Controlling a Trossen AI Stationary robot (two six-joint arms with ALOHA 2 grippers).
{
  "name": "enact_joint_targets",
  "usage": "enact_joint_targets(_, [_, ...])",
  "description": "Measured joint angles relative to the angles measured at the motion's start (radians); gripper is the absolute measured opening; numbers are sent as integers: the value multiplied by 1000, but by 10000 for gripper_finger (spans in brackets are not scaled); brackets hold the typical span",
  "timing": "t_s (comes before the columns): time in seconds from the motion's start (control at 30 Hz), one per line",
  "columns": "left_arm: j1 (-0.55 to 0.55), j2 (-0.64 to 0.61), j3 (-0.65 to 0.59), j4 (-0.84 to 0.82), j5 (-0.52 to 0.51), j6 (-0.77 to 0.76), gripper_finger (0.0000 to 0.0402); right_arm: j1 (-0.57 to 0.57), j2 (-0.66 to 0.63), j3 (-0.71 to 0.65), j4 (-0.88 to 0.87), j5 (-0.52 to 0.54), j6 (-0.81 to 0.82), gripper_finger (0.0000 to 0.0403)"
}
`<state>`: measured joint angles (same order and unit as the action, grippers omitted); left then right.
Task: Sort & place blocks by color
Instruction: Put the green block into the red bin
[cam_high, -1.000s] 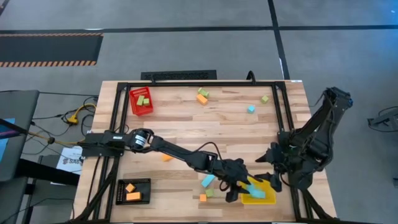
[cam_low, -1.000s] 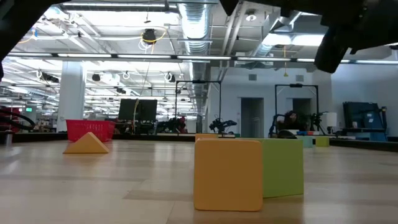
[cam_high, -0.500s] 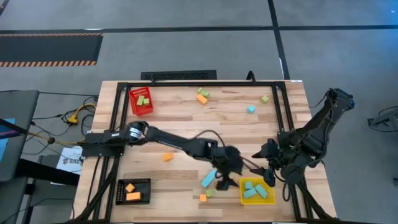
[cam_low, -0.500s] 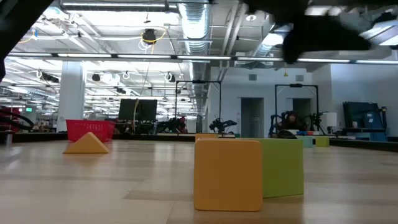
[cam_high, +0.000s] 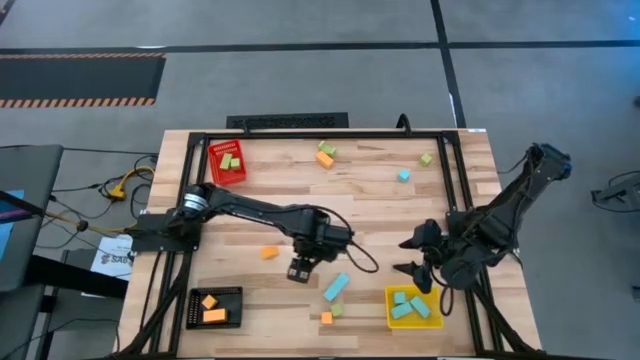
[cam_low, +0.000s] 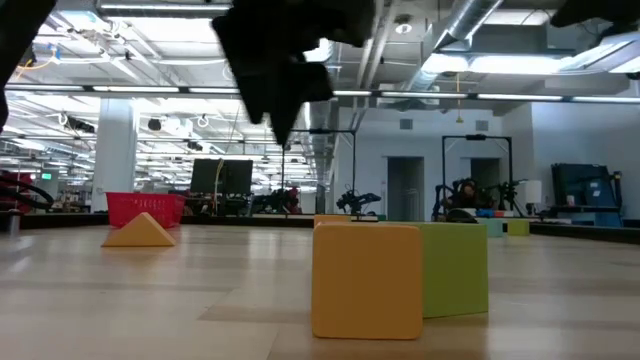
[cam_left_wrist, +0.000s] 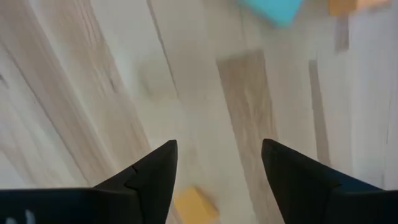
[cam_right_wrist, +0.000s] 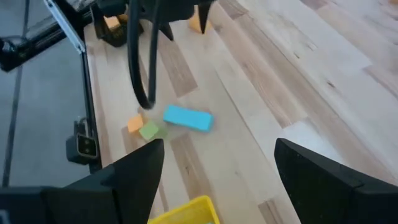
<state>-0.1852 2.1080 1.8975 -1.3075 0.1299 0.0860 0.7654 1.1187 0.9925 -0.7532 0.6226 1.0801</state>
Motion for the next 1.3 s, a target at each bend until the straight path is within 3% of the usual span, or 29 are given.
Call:
enact_joint_targets(0.17, [0,-167,-279,187,2,-48,206,-33,0,-6,95,-11,-43,327])
enact_joint_targets(0.33, [-1,-371,-542,452,-7,-140,197,-81,0,-6,282,-11,-216,327])
enact_joint_targets(0.57, [-2,-553,-756,662,-11,-202,194,-177,79,-6,441,-49,-500,327])
enact_joint_targets(0.87, [-6,-695,-850,769,-93,-137,194,-268,319,6,639,-275,-558,327])
enact_joint_targets(1.03, [19,-726,-864,786,-136,-91,194,-271,401,54,645,-287,-558,327])
enact_joint_targets(1.3, [62,-727,-864,811,-78,-59,194,-267,426,82,647,-286,-558,327])
